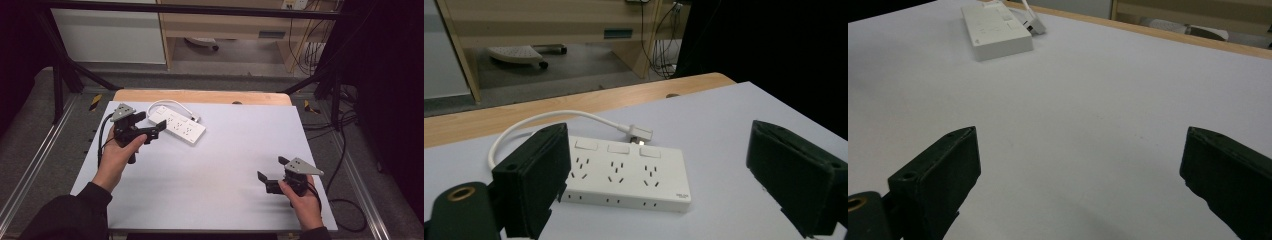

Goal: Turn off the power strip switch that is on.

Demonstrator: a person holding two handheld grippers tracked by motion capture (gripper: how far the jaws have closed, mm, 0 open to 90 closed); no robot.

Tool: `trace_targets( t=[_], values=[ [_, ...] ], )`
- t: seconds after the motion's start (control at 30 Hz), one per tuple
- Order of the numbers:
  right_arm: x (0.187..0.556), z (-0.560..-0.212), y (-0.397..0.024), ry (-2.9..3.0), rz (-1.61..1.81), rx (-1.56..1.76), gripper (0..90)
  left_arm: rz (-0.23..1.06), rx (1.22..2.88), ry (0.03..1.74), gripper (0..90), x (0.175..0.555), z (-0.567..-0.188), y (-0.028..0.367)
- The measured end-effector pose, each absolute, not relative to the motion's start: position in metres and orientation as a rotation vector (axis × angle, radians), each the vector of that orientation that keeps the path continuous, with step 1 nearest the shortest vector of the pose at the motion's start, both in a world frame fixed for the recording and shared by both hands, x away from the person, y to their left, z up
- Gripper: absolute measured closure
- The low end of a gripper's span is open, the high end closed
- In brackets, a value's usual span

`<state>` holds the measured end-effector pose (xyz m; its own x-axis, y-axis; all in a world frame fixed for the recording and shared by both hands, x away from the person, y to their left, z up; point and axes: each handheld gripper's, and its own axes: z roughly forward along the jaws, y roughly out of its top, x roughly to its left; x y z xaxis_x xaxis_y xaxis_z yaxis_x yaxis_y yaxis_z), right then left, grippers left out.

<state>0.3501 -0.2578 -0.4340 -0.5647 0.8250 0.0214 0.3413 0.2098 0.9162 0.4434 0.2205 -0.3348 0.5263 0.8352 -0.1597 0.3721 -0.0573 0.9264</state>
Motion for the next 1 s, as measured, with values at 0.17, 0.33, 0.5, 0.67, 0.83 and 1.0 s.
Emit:
trace_targets(
  t=[0.17, 0.33, 0.5, 0.67, 0.83, 1.0],
  values=[
    [0.351, -0.434, -0.257, 2.011, 1.331, 1.079, 3.3, 0.523, 1.654, 1.050, 10.8, 0.455, -0.337, 0.219],
    [0.351, -0.435, -0.257, 2.012, 1.328, 1.086, 3.3, 0.520, 1.639, 1.063, 11.0, 0.467, -0.342, 0.218],
    [0.351, -0.435, -0.257, 2.019, 1.324, 1.081, 3.4, 0.517, 1.637, 1.083, 11.2, 0.481, -0.347, 0.216],
    [0.351, -0.435, -0.257, 2.011, 1.330, 1.091, 3.4, 0.507, 1.617, 1.113, 11.3, 0.494, -0.350, 0.217],
    [0.351, -0.435, -0.257, 2.008, 1.335, 1.093, 3.4, 0.521, 1.610, 1.131, 11.6, 0.508, -0.353, 0.215],
    [0.352, -0.435, -0.258, 2.005, 1.336, 1.098, 3.4, 0.527, 1.611, 1.142, 11.9, 0.518, -0.357, 0.211]
  ],
)
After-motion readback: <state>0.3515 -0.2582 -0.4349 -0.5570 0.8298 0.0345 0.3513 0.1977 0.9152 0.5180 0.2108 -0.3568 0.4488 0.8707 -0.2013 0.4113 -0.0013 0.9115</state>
